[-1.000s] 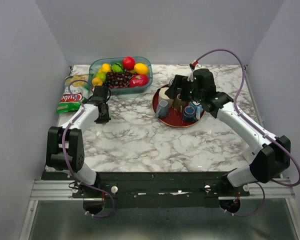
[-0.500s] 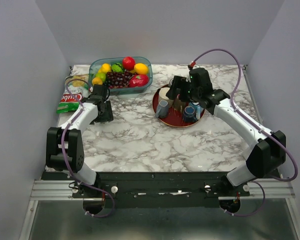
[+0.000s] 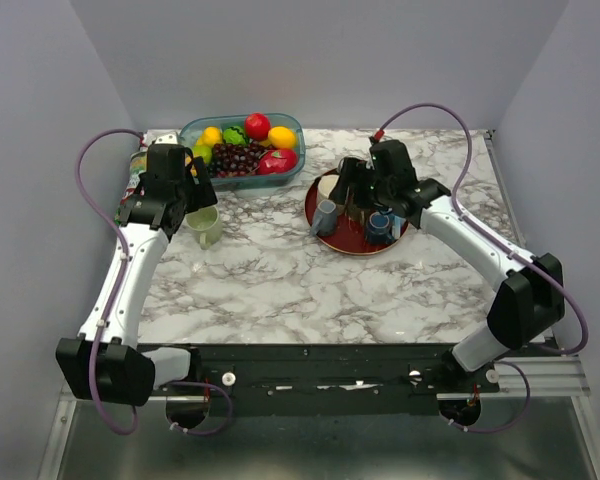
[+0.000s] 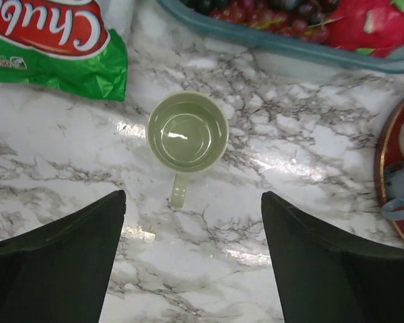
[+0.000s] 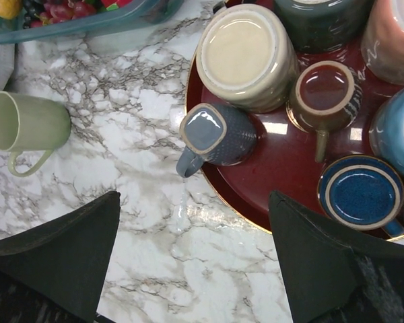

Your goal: Turn the mug right side up

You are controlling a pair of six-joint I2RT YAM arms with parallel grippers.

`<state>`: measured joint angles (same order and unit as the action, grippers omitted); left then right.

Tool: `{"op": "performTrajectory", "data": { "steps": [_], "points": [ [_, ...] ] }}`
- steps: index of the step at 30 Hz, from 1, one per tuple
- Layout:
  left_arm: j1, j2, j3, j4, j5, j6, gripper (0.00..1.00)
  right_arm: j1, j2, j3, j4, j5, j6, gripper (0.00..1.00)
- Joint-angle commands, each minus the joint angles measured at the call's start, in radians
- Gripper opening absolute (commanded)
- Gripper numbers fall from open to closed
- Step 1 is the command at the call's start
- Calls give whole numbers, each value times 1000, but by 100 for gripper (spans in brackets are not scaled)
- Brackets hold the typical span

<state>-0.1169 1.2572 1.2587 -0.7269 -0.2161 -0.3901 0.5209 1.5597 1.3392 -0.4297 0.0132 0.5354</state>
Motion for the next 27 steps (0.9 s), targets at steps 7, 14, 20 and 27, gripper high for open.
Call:
{"op": "performTrajectory", "data": {
  "steps": [7, 14, 20, 27],
  "points": [
    [5, -130, -22, 256, 319, -7, 93, 123, 108, 31, 43, 74, -3, 90],
    [5, -125, -31, 311, 406, -61, 99, 145, 177, 46, 40, 152, 21, 90],
    [5, -114, -36, 314, 435, -64, 99, 146, 290, 167, -16, 223, 50, 85],
    [5, -117, -45, 297, 439, -49, 99, 156, 398, 276, -82, 295, 63, 76]
  ]
}}
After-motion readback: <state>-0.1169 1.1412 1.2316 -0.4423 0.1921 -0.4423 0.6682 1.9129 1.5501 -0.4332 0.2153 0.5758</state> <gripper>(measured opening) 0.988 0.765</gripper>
